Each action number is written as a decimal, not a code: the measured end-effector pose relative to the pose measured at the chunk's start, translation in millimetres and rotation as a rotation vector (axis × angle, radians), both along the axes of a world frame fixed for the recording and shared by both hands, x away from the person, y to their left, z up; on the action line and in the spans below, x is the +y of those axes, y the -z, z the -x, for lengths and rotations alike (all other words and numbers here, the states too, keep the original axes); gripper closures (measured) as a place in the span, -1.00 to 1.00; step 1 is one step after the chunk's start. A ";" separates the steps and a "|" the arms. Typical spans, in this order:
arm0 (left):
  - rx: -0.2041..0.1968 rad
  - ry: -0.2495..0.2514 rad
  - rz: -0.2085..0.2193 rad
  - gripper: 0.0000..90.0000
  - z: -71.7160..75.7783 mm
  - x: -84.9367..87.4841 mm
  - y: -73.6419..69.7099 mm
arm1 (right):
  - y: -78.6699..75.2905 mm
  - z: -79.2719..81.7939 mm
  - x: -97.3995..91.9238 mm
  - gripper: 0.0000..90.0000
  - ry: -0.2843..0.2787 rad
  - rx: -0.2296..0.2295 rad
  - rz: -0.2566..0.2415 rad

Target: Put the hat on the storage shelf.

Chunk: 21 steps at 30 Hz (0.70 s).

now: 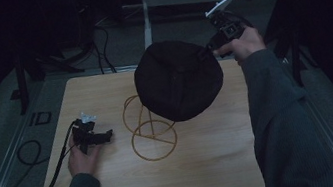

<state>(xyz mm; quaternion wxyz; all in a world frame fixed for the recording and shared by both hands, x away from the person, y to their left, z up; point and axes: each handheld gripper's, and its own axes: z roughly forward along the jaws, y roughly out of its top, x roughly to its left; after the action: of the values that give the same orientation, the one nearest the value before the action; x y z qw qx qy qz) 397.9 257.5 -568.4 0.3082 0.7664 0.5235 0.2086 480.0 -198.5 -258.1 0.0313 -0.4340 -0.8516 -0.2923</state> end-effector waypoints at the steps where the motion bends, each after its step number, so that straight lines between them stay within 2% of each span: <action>1: 0.000 0.000 0.000 -0.93 0.0 0.0 0.0 | -0.3 -0.1 0.9 0.72 -0.003 0.000 -0.003; 10: 0.000 0.000 0.000 -0.93 0.0 0.0 0.0 | -1.9 1.0 14.1 0.73 -0.023 -0.001 0.001; 21: 0.000 0.000 0.000 -0.93 0.0 0.0 0.0 | 0.1 1.5 21.9 0.72 -0.035 -0.002 -0.001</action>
<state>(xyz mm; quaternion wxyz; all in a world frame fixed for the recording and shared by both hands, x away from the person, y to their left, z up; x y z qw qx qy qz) 397.9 257.5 -568.4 0.3083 0.7665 0.5235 0.2085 478.5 -176.7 -258.2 0.0359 -0.4186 -0.8589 -0.2928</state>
